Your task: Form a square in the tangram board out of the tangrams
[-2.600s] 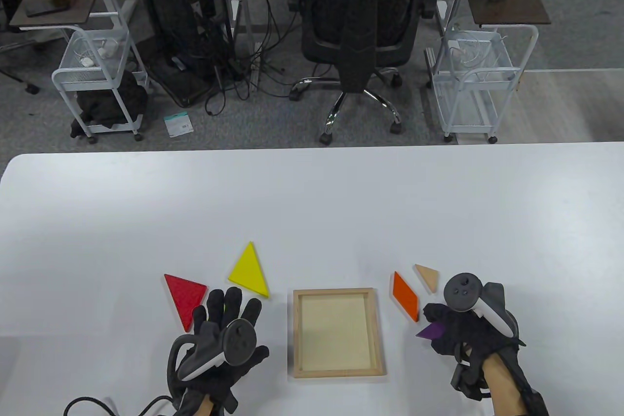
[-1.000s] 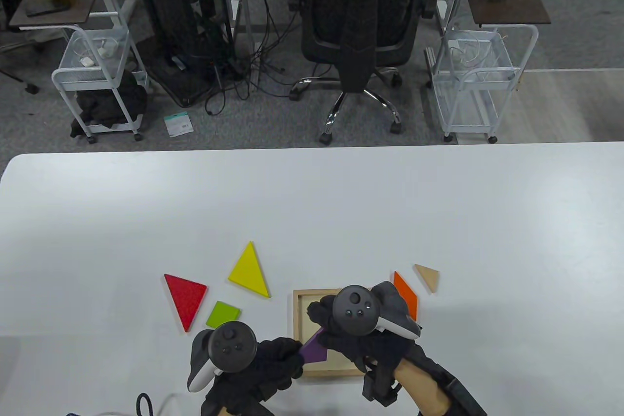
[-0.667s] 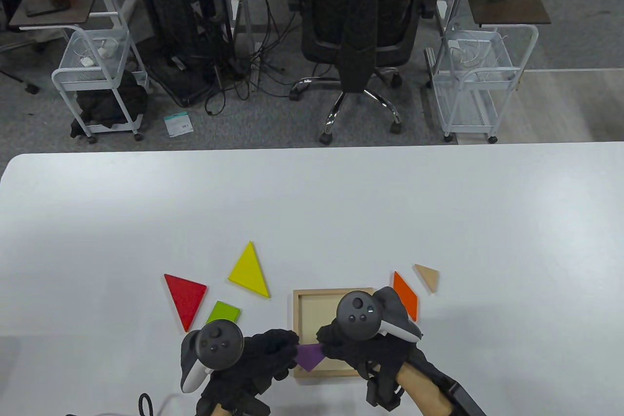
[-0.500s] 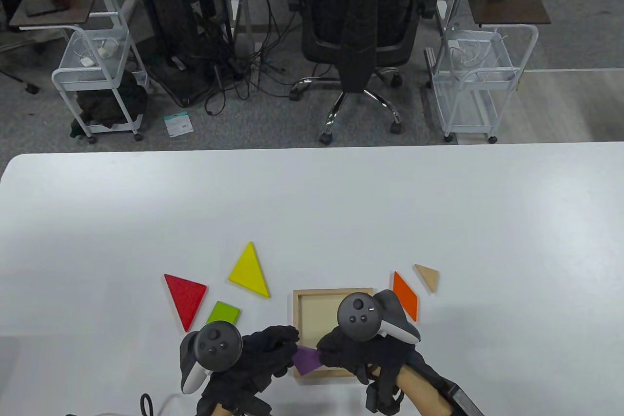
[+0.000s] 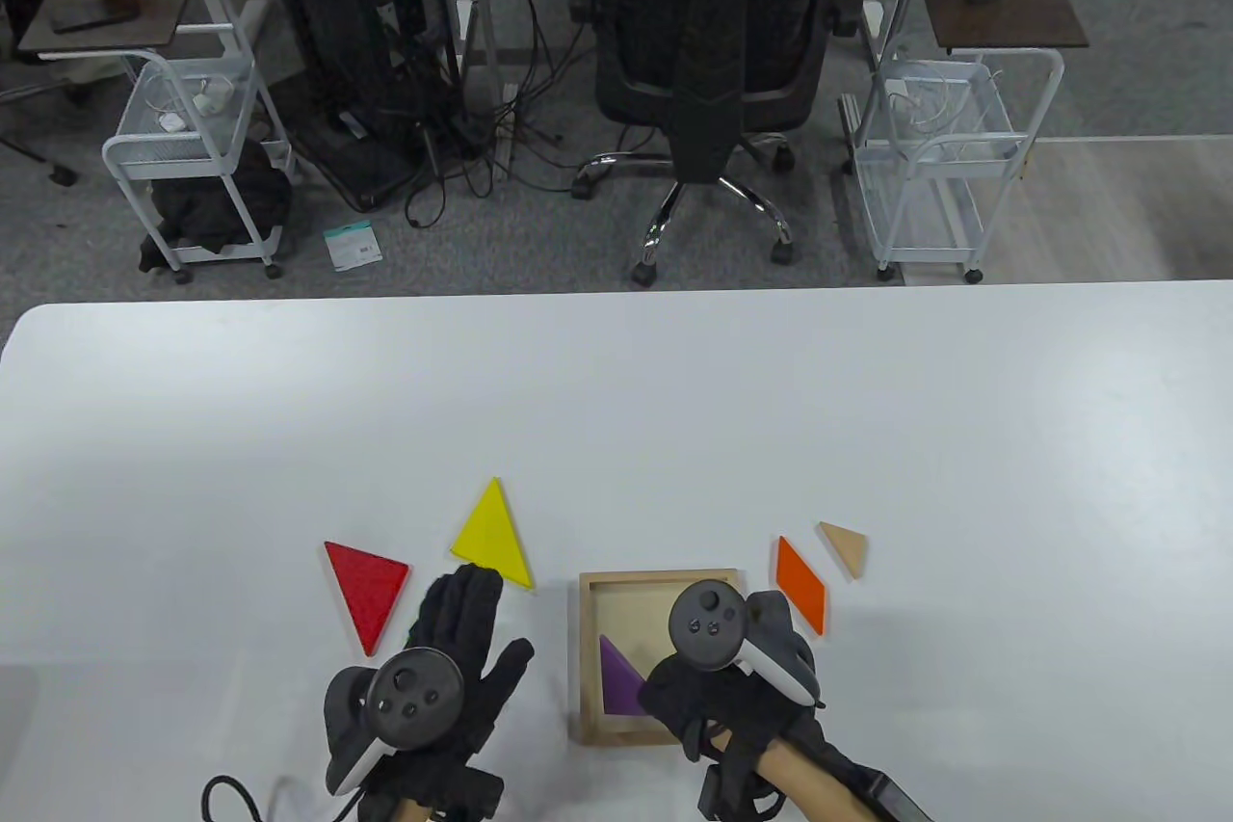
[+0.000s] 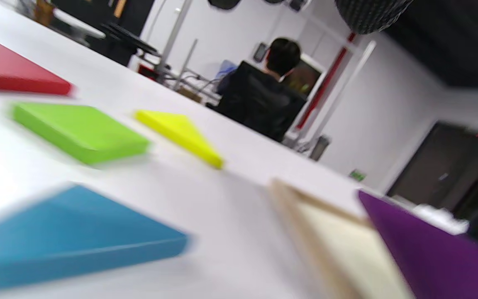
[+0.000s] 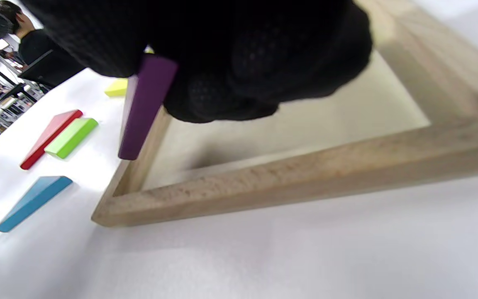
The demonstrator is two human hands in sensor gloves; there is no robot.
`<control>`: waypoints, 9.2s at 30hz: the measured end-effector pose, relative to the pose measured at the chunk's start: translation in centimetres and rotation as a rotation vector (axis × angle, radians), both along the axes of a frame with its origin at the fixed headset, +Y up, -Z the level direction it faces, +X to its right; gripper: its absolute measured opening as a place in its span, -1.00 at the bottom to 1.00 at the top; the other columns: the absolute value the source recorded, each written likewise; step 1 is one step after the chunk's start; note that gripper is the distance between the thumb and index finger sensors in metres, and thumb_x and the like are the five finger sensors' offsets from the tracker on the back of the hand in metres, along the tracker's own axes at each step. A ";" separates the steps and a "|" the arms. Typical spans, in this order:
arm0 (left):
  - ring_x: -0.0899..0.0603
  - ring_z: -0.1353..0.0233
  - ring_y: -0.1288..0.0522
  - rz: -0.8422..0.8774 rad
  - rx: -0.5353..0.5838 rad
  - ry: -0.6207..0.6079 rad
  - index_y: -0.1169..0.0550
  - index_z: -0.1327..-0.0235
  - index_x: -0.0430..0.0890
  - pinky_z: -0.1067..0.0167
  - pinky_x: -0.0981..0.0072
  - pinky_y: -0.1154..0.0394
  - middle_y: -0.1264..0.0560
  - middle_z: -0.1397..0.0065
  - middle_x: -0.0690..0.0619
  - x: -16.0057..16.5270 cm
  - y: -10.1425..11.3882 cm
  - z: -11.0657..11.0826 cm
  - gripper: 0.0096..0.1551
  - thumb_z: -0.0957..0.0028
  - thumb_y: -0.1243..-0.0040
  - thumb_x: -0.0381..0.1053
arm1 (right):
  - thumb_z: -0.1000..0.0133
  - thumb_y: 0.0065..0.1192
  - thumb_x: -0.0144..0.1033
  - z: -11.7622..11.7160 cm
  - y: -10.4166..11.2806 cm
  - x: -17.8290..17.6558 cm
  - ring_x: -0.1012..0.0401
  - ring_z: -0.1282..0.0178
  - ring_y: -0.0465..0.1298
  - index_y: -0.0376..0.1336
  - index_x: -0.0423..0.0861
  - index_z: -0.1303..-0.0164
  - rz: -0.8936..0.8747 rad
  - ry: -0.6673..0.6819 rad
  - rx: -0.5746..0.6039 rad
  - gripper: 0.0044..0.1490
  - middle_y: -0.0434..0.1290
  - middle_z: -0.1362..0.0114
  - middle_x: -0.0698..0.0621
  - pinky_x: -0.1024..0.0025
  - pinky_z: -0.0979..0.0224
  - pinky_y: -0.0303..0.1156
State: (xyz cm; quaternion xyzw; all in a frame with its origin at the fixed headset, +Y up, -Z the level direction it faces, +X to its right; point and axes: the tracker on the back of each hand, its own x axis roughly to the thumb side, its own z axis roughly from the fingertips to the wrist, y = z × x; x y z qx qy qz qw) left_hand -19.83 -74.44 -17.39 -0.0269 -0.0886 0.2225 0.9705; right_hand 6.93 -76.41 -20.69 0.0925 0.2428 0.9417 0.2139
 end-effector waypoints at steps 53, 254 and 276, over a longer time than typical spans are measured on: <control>-0.50 -0.56 0.43 -0.165 -0.134 -0.030 0.28 -0.59 0.02 -0.36 -0.50 0.34 0.40 -0.64 -0.27 0.2 -1.5 -0.5 -0.09 -0.23 0.18 0.29 | 0.17 0.02 0.31 1.3 2.3 13.3 0.26 -0.61 -0.70 -0.48 0.47 -0.42 0.312 -0.446 0.268 0.13 -0.73 -0.53 0.30 0.08 -0.78 -0.44; -0.41 -0.10 -0.56 -0.450 -0.804 0.555 -0.15 -0.44 -0.37 -0.03 0.30 -0.70 -0.22 -0.42 -0.48 4.3 -4.0 -19.1 0.01 -0.06 -0.15 0.30 | 0.17 0.05 0.29 1.4 1.2 14.8 0.12 -0.63 -0.62 -0.50 0.39 -0.43 0.250 -0.331 0.285 0.17 -0.68 -0.57 0.17 0.05 -0.75 -0.37; -0.40 -0.06 -0.61 -0.151 -0.420 0.219 -0.22 -0.43 -0.37 -0.01 0.20 -0.73 -0.31 -0.39 -0.39 6.5 2.1 -12.8 0.01 -0.03 -0.15 0.33 | 0.17 0.06 0.29 1.6 1.2 14.3 0.12 -0.62 -0.61 -0.51 0.39 -0.43 0.248 -0.300 0.319 0.18 -0.68 -0.57 0.17 0.05 -0.75 -0.36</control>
